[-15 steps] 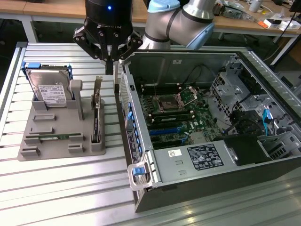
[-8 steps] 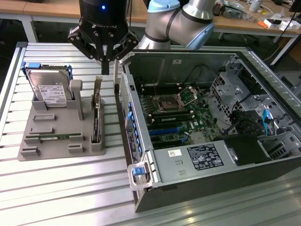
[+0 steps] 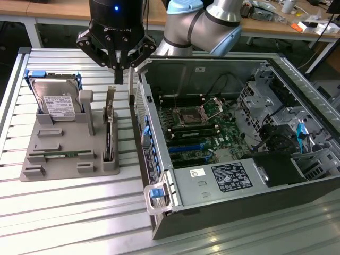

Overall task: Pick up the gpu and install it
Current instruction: 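Pick up the gpu and move the gpu toward the slot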

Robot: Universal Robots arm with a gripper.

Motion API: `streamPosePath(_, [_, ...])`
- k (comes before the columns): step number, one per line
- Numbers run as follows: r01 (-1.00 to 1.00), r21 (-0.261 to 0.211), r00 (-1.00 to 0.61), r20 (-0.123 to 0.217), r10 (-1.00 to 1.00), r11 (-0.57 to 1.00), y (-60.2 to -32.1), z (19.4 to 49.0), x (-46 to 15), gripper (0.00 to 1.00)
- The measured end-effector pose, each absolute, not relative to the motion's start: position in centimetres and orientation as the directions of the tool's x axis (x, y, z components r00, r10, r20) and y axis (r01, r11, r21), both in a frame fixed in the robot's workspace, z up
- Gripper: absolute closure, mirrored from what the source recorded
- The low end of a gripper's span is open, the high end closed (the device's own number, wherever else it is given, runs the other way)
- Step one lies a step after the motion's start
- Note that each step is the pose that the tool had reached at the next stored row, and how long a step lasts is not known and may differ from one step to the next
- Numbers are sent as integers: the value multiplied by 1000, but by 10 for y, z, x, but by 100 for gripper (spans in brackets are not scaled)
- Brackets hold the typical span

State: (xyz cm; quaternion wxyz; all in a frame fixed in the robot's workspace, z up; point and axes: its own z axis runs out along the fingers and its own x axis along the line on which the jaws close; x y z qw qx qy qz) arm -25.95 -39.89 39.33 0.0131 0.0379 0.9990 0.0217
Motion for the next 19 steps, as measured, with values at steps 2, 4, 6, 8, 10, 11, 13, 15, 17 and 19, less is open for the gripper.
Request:
streamPosePath(2, [75,44,-997,-24,76,996,-399,393,-260,76])
streamPosePath(4, [75,44,-997,-24,76,996,-399,393,-260,64])
streamPosePath(6, [75,44,-997,-24,76,996,-399,393,-260,64])
streamPosePath(8, [75,44,-997,-24,76,996,-399,391,-260,64])
streamPosePath(10, [75,44,-997,-24,76,996,-399,389,-260,64])
streamPosePath(11, [75,44,-997,-24,76,996,-399,388,-260,64])
streamPosePath(13, [75,44,-997,-24,76,996,-399,386,-260,64])
streamPosePath(15, [75,44,-997,-24,76,996,-399,383,-260,64])
streamPosePath(17, [75,44,-997,-24,76,996,-399,382,-260,64])
streamPosePath(19, [75,44,-997,-24,76,996,-399,380,-261,64])
